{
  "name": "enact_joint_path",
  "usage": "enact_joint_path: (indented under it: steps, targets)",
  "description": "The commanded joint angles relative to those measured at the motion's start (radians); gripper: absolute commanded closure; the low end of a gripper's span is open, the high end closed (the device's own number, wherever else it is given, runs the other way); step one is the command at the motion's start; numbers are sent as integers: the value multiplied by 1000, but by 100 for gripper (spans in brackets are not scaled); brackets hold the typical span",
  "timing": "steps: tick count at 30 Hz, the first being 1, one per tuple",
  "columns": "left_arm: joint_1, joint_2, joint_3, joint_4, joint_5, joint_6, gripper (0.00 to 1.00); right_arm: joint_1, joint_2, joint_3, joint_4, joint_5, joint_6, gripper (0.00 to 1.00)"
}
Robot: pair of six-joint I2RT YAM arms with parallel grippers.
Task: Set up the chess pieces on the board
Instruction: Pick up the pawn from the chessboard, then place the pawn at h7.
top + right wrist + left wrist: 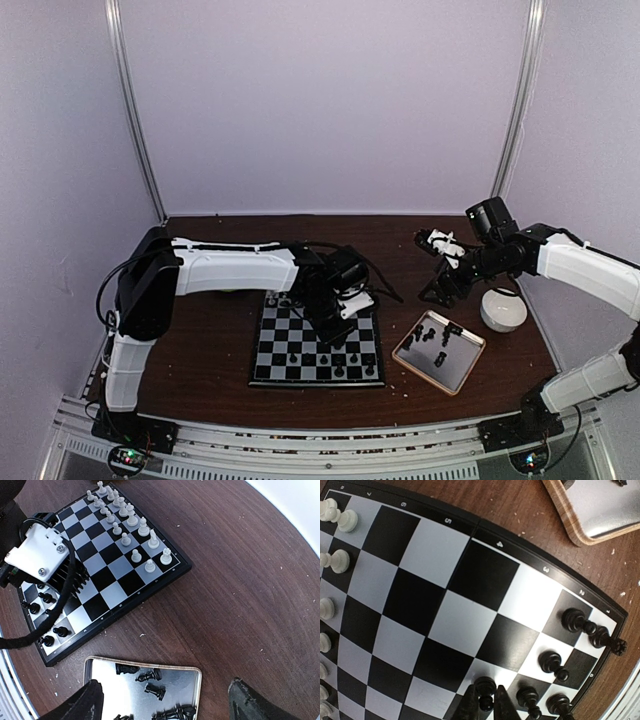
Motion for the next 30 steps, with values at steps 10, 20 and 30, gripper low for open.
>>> enact_joint_path:
  steps: [10,20,30]
  targets:
    - [16,-149,-108,-45,-101,-23,98,-4,11,32,-17,-15,-14,14]
    - [90,-398,-432,36,-131,-123,98,-1,19,37,-24,-20,-20,14]
    - [104,-487,-590,77,-143,-181,99,0,22,37,-29,-25,-22,14]
